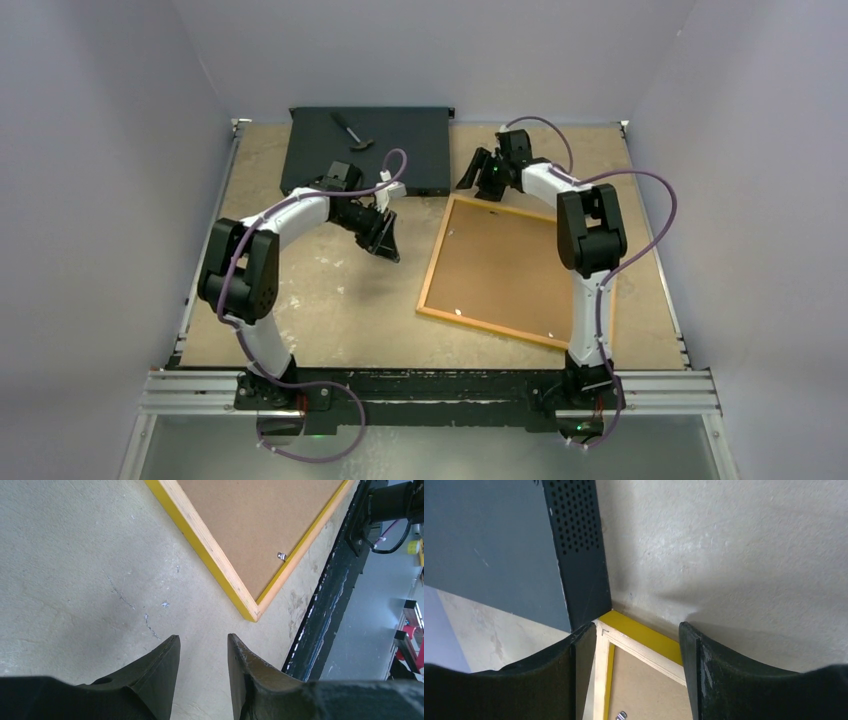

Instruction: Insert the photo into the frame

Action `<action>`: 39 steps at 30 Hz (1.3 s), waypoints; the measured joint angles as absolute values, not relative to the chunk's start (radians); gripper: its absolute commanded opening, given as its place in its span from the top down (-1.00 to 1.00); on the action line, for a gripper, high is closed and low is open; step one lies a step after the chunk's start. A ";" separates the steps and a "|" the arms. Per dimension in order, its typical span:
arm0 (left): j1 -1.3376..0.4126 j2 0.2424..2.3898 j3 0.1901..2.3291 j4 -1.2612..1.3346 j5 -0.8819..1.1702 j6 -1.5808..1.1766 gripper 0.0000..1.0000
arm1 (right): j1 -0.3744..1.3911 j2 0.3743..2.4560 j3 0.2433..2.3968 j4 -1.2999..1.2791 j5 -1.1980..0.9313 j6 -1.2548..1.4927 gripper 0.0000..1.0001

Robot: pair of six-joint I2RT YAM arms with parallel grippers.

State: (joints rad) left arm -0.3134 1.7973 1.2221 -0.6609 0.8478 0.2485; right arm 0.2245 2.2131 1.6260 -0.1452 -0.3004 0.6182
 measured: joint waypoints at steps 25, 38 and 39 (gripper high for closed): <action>-0.402 1.829 1.179 -0.427 0.793 0.047 -0.21 | 0.318 2.017 1.429 -0.135 -0.340 0.624 -0.65; -0.479 2.020 1.213 -0.158 0.768 -0.202 0.30 | 0.238 1.631 0.952 0.020 -0.414 0.683 -0.36; -0.479 2.026 1.214 -0.143 0.766 -0.214 0.30 | 0.242 1.632 0.916 0.038 -0.429 0.696 -0.35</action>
